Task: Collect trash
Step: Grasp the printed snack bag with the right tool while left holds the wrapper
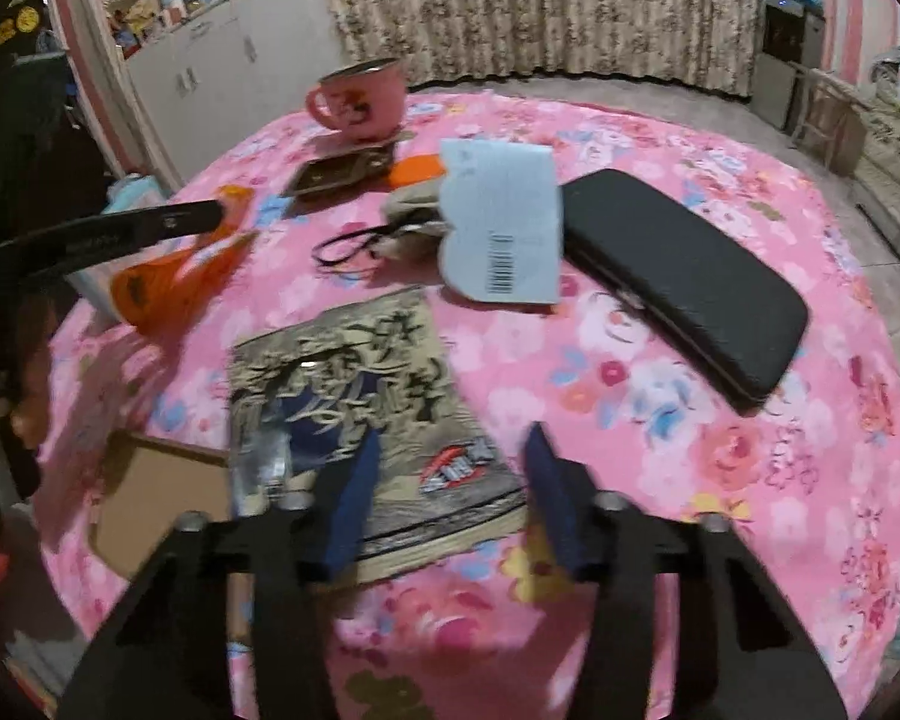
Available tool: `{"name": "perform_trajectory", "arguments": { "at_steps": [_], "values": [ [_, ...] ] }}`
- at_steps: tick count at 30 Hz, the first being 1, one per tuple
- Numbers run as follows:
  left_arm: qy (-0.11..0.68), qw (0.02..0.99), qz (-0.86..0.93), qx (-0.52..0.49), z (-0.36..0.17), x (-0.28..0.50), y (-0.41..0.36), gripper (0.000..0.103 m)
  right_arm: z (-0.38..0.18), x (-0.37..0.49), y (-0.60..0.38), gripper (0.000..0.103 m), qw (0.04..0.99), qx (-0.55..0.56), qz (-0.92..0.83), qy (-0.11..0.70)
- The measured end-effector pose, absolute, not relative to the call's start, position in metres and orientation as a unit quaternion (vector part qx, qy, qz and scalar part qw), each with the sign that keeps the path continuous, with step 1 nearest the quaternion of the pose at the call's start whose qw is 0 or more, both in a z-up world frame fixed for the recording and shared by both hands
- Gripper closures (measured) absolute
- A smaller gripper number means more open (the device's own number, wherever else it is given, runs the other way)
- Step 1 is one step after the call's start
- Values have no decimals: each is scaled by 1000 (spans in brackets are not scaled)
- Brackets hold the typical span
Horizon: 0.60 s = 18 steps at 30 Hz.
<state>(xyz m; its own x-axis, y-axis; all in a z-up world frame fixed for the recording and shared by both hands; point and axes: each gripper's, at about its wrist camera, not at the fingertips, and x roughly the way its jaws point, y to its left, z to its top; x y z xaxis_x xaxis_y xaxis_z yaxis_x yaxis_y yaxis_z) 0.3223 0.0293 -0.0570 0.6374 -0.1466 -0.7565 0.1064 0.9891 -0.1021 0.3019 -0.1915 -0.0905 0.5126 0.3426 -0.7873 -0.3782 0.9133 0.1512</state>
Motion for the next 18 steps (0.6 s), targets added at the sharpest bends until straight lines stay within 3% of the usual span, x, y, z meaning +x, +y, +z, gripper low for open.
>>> {"name": "perform_trajectory", "arguments": {
  "at_steps": [2, 4, 9, 18],
  "values": [
    [419, 905, -71, -23, -57, 322, 28, 103, -90, 302, -191, 73, 870, -18, 209, 447],
    [419, 905, -72, -22, -57, 323, 26, 103, -89, 303, -193, 88, 870, -17, 208, 447],
    [418, 905, -75, -19, -57, 324, 22, 103, -84, 301, -196, 103, 877, -25, 205, 435],
    [402, 912, -79, -22, -46, 323, 18, 103, -58, 298, -221, 103, 899, -17, 190, 395]
  ]
}}
